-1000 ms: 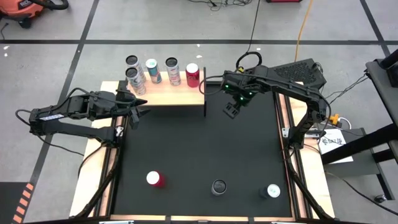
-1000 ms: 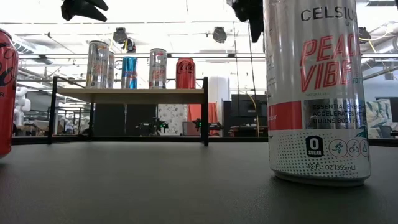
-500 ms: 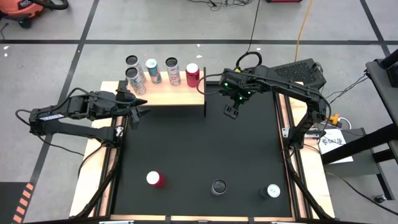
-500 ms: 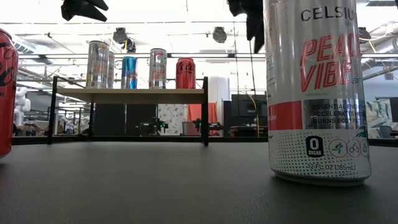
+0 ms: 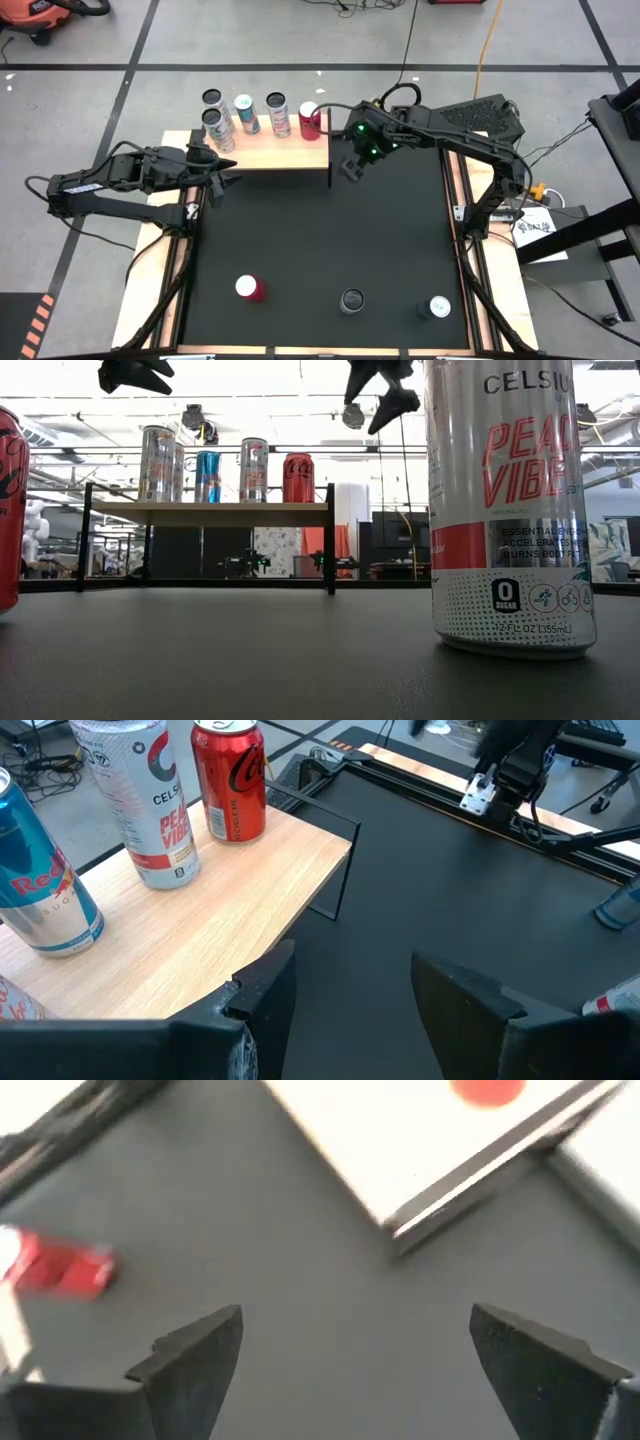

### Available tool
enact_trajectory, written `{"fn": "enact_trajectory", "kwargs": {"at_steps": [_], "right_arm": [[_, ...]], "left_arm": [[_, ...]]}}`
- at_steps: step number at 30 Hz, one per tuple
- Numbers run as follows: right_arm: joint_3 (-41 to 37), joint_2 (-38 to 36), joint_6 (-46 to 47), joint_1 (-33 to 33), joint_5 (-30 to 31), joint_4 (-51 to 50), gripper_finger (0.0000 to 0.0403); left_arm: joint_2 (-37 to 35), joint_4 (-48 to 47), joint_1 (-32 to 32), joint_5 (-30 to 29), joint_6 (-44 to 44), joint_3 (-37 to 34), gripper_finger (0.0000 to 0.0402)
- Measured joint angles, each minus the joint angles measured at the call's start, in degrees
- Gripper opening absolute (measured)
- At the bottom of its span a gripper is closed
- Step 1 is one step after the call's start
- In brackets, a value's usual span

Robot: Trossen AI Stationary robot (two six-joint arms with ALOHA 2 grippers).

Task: Place canned beverage on shelf
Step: Put the blue soda can on the shelf aligned with the blue soda can

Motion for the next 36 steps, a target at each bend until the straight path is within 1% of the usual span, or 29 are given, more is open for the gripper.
{"fn": "enact_trajectory", "kwargs": {"at_steps": [2,5,7,9,13,17,18,20,24,27,33,36], "right_arm": [[0.0,0.0,-1.1,0.1,-6.6,-1.2,0.0375],[0.0,0.0,0.8,0.2,-15.9,-2.3,0.0375],[0.0,0.0,2.0,0.2,-19.7,-3.7,0.0375],[0.0,0.0,4.3,0.5,-20.7,-6.0,0.0375],[0.0,0.0,7.1,1.6,-19.9,-14.7,0.0375],[0.0,-0.2,10.2,4.7,-12.7,-23.1,0.0375],[0.0,-0.3,11.3,5.6,-10.9,-23.8,0.0375],[0.0,-0.7,13.4,7.7,-8.8,-23.6,0.0375],[0.0,-1.8,18.0,12.2,-7.8,-23.8,0.0375],[0.0,-2.1,20.7,15.9,-3.9,-23.7,0.0375],[0.0,-2.7,26.2,22.9,-0.8,-23.9,0.0375],[0.0,-2.6,30.8,26.6,-0.5,-23.9,0.0375]], "left_arm": [[0.0,0.0,0.0,0.0,0.0,0.0,0.0201],[0.0,0.0,0.0,0.0,0.0,0.0,0.0201],[0.0,0.0,0.0,0.0,0.0,0.0,0.0201],[0.0,0.0,0.0,0.3,-0.1,0.0,0.0201],[0.0,-0.1,0.0,1.0,-0.1,0.0,0.0201],[0.0,-0.1,0.0,1.1,0.0,0.0,0.0201],[0.0,-0.1,0.0,1.1,0.0,0.0,0.0201],[0.0,-0.1,0.0,1.1,0.0,0.0,0.0201],[0.0,-0.1,0.0,1.2,0.0,0.0,0.0201],[0.0,-0.1,0.0,1.2,0.0,0.0,0.0201],[0.0,-0.4,0.0,1.2,0.0,0.0,0.0201],[0.0,-0.5,0.0,1.2,0.0,0.0,0.0201]]}}
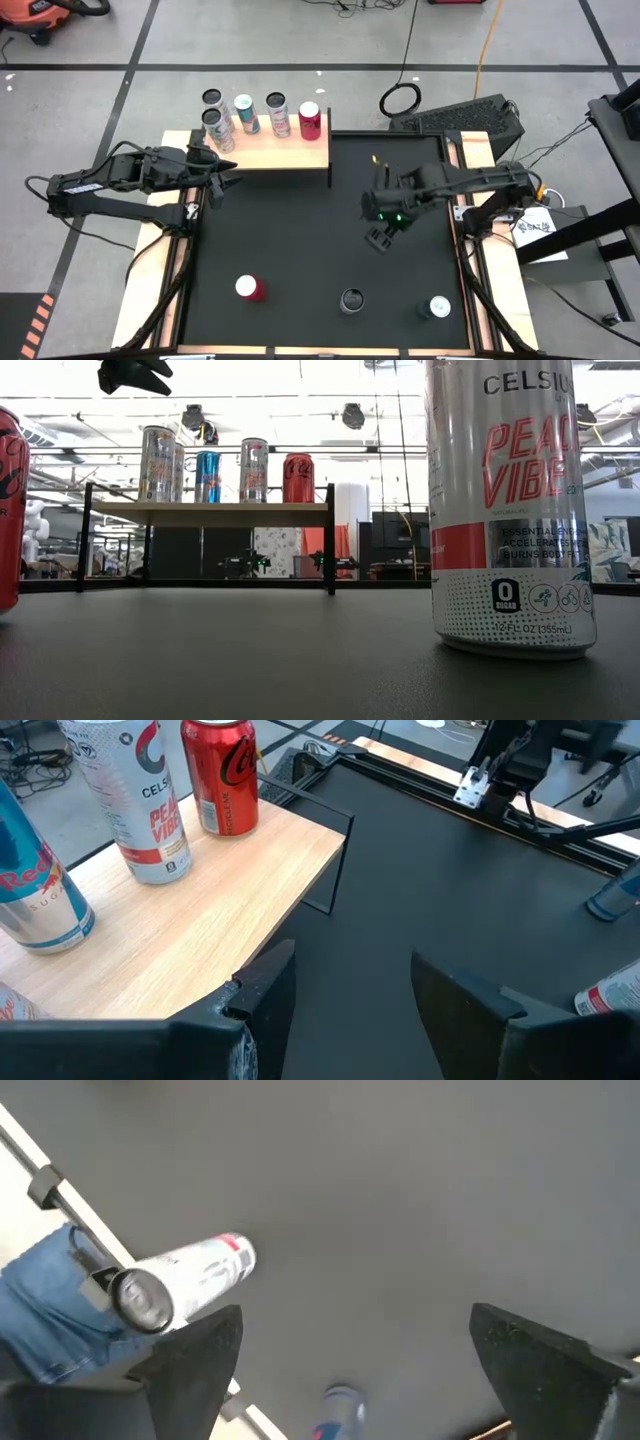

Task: Place canned beverage on shelf
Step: Put the blue soda can on the shelf aligned with the blue soda can

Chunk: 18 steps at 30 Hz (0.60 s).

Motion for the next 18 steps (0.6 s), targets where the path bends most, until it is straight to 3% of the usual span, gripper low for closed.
{"fn": "enact_trajectory", "kwargs": {"at_steps": [4,8,18], "right_arm": [[0.0,0.1,6.2,5.1,0.8,0.0,0.0375],[0.0,0.9,6.2,9.0,0.8,0.3,0.0375],[0.0,6.5,6.3,11.9,0.8,2.1,0.0375]], "left_arm": [[0.0,-0.1,0.0,0.0,0.0,0.0,0.0201],[0.0,0.0,0.0,0.0,0.0,0.0,0.0201],[0.0,-0.1,0.0,0.0,0.6,0.0,0.0201]]}}
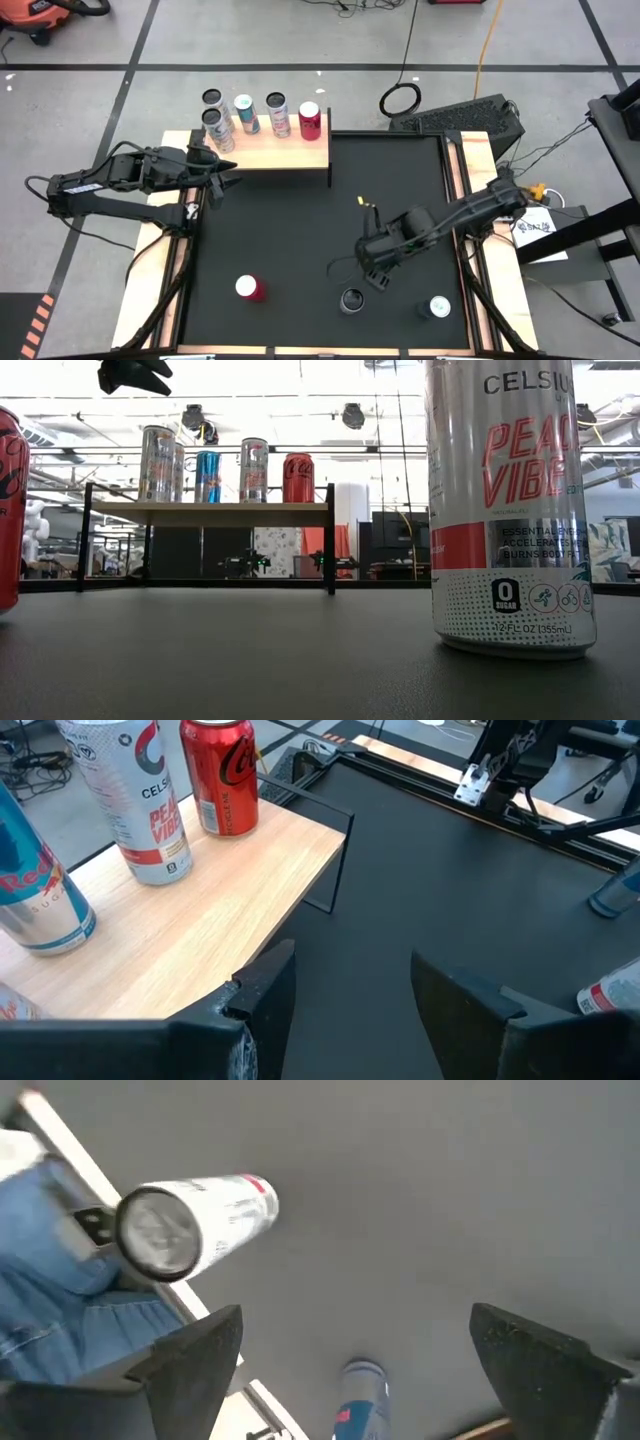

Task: Place canned beverage on shelf
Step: Put the blue soda can on the shelf aligned with the blue soda can

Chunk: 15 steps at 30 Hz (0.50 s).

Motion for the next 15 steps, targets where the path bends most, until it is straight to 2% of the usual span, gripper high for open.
{"fn": "enact_trajectory", "kwargs": {"at_steps": [8,12,15], "right_arm": [[0.0,2.1,7.2,5.1,0.3,-2.2,0.0375],[0.0,1.3,12.4,8.9,6.3,-2.0,0.0375],[0.0,0.9,14.6,11.3,8.3,-2.1,0.0375]], "left_arm": [[0.0,-1.6,0.0,0.0,1.0,0.0,0.0201],[0.0,-3.2,0.0,0.0,1.0,0.0,0.0201],[0.0,-2.9,0.0,0.0,1.0,0.0,0.0201]]}}
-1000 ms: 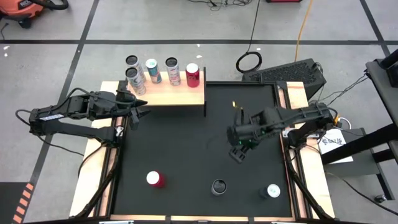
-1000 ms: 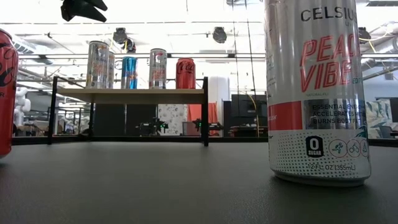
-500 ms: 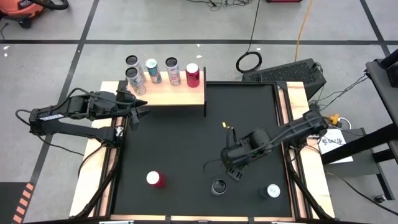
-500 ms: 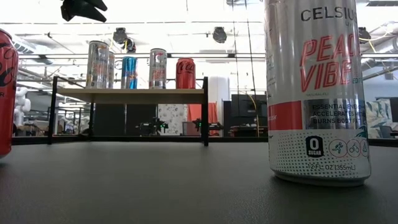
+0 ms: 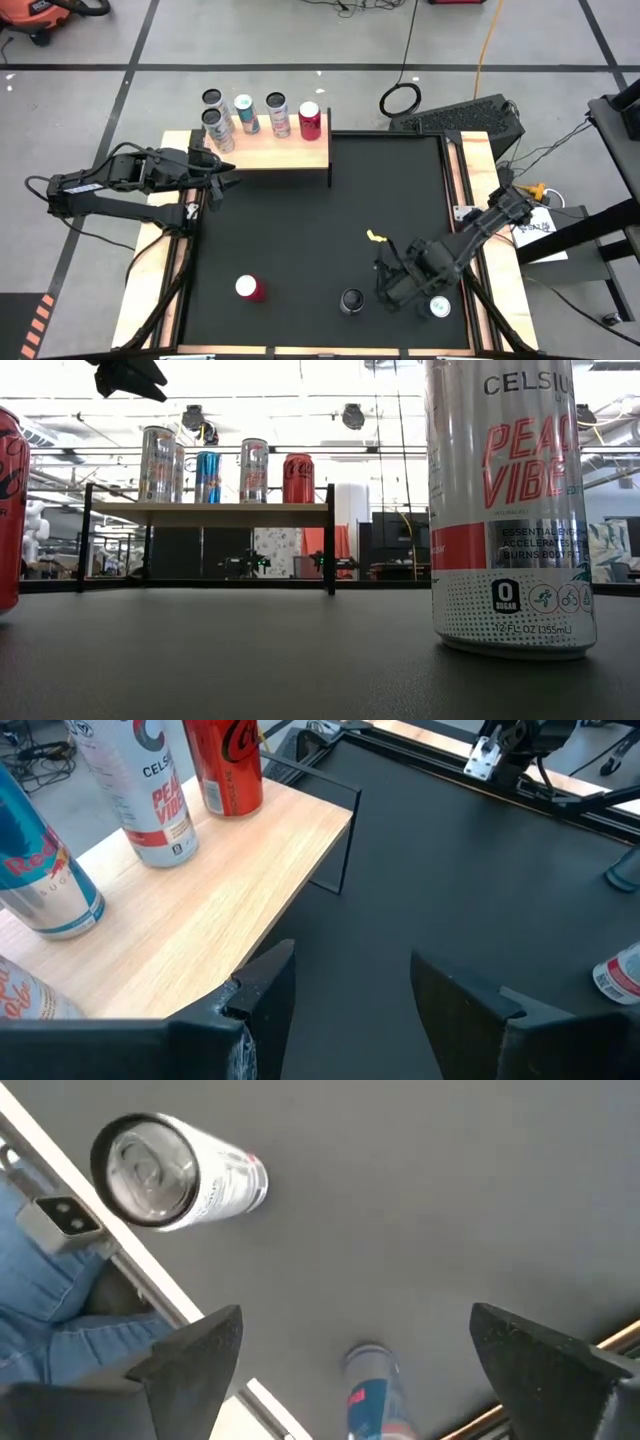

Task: Place canned beverage on shelf
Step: Put the blue soda can on the shelf aligned with the blue soda can

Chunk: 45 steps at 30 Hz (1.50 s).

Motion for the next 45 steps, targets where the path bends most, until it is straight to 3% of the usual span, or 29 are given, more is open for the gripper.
{"fn": "enact_trajectory", "kwargs": {"at_steps": [15,29,36,45], "right_arm": [[0.0,0.2,10.9,3.9,-2.5,0.0,0.0375],[0.0,1.7,12.4,5.5,-2.5,0.0,0.0375],[0.0,4.0,13.7,6.5,-8.5,0.0,0.0375],[0.0,3.3,26.1,11.5,-6.5,0.0,0.0375]], "left_arm": [[0.0,0.0,0.0,0.0,0.4,0.0,0.0201],[0.0,0.0,0.0,0.0,0.4,0.0,0.0201],[0.0,-1.4,0.0,0.0,0.4,0.0,0.0201],[0.0,-3.2,0.0,0.0,0.9,0.0,0.0201]]}}
